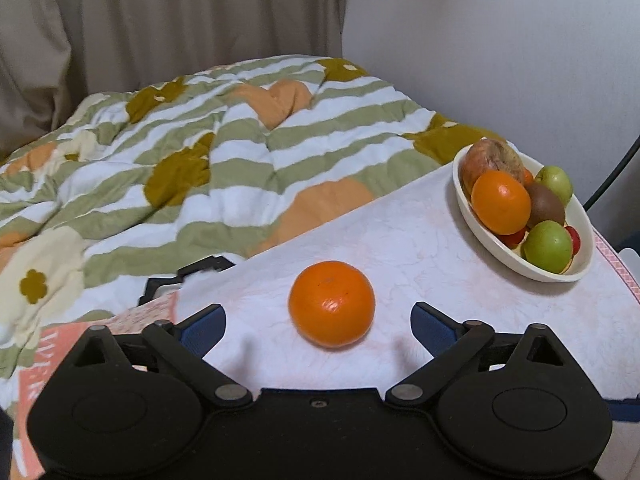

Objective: Organize fruits
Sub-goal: 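Grasp a small tangerine with the left gripper while the right grasps the other tangerine, then carry the tangerine into the bowl and open the left gripper while the right carries its tangerine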

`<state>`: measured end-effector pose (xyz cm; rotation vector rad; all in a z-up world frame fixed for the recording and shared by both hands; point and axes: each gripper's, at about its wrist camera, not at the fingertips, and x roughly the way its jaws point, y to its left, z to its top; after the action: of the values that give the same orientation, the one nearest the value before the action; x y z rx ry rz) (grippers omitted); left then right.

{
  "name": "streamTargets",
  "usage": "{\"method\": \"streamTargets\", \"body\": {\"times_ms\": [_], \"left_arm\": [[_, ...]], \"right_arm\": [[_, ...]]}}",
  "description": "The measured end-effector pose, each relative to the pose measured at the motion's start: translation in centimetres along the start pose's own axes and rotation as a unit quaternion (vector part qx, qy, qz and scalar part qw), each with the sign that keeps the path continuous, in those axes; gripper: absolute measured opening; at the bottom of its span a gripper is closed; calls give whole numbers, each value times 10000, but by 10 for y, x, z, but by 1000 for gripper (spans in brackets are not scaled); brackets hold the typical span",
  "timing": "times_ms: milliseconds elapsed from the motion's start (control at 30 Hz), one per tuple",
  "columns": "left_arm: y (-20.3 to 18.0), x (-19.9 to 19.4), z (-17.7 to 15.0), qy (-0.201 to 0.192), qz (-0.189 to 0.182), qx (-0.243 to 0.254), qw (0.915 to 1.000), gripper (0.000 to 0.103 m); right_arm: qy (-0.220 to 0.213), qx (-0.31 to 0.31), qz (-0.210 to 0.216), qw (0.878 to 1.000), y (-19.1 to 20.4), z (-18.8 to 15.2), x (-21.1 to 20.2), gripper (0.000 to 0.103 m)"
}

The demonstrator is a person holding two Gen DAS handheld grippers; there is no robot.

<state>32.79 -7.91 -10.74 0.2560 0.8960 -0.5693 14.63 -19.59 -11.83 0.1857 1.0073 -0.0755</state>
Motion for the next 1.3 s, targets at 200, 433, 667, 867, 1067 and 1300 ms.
{"method": "streamTargets", "body": {"times_ms": [200, 433, 667, 867, 1067, 1300], "left_arm": [[-9, 26, 3, 145, -52, 181, 9997, 89], [-12, 42, 3, 239, -20, 264, 9994, 68], [-10, 37, -2, 211, 21, 420, 9989, 63], [-6, 26, -15, 240, 41, 408, 9989, 63], [-1, 14, -28, 240, 95, 282, 9993, 63], [0, -22, -39, -11, 158, 160, 9997, 63]], "right_arm": [[100, 12, -7, 9999, -1, -1, 11, 103], [140, 15, 10, 9999, -3, 1, 14, 93], [137, -66, 45, 9999, 0, 1, 15, 84], [129, -193, 97, 9997, 4, 2, 18, 75], [-3, -365, 37, 9993, 11, 3, 23, 68], [-230, -510, -16, 9984, 17, 4, 17, 52]]}}
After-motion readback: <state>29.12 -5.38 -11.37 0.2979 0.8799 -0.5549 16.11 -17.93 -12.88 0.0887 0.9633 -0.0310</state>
